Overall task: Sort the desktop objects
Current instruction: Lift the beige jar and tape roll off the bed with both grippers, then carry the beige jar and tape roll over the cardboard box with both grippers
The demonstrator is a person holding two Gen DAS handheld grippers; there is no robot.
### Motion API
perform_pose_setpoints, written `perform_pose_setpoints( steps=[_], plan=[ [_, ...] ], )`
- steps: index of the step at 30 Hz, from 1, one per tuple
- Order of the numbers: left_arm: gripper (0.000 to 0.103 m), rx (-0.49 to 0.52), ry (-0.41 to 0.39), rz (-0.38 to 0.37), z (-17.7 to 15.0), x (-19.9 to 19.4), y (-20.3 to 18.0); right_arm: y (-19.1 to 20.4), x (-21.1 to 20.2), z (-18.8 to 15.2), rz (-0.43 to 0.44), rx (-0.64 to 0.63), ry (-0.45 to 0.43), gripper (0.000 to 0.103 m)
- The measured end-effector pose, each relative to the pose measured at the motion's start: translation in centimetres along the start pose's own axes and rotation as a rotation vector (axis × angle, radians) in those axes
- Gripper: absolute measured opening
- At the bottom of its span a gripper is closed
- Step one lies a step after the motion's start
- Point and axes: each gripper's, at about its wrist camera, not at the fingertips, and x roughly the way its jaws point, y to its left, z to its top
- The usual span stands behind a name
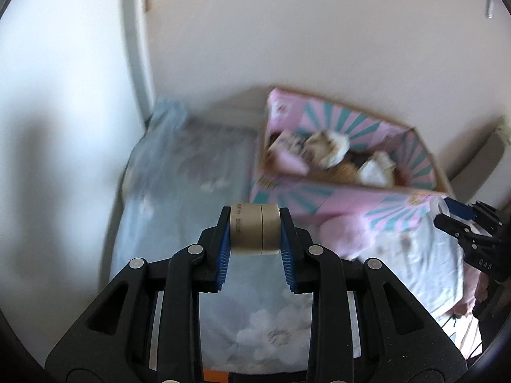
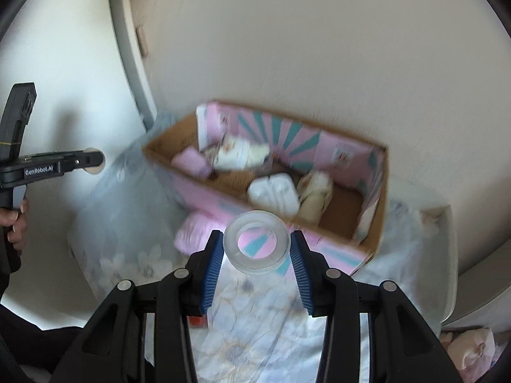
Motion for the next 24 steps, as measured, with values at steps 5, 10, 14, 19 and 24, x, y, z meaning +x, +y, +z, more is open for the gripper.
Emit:
perform_pose_setpoints(
  steps=[5, 10, 14, 19, 24],
  plan=[
    [0.025, 0.088, -0.012, -0.045, 4.3, -0.2, -2.6, -1.3, -0.9, 3.4, -0.015, 0.036, -0.006, 0.039],
    [0.025, 0.173, 0.013, -0.122, 8.5, 1.6, -5.8, -2.6, -0.4, 6.0, -0.04, 0.065, 0.0, 0.039],
    [0.025, 0.226, 0.045, -0.18, 11.0, 3.4, -8.1, -3.4, 0.4, 7.6, -0.052, 0.063, 0.031, 0.039],
    [0.025, 0.303, 0.098, -0.24, 13.6, 6.5, -11.1, -4.2, 2.0, 8.9, -0.061, 0.061, 0.079, 0.039],
    [0.025, 0.382, 0.164, -0.264, 14.6, 9.7, -13.5, -4.7, 4.3, 9.1, -0.061, 0.07, 0.139, 0.039]
  ],
)
